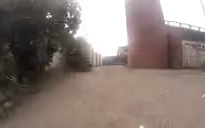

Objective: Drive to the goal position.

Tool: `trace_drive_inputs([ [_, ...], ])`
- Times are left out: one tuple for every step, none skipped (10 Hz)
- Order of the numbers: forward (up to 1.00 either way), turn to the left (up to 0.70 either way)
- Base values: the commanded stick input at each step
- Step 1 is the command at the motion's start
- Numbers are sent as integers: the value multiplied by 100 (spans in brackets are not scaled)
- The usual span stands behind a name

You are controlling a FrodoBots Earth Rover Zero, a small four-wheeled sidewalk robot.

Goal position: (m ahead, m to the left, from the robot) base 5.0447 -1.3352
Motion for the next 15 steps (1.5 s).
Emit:
trace_drive_inputs([
  [70,0],
  [70,0],
  [70,0],
  [70,0],
  [70,0],
  [70,0],
  [70,0],
  [70,0],
  [70,0],
  [70,0],
  [70,0],
  [70,0],
  [70,0],
  [70,0],
  [70,0],
])
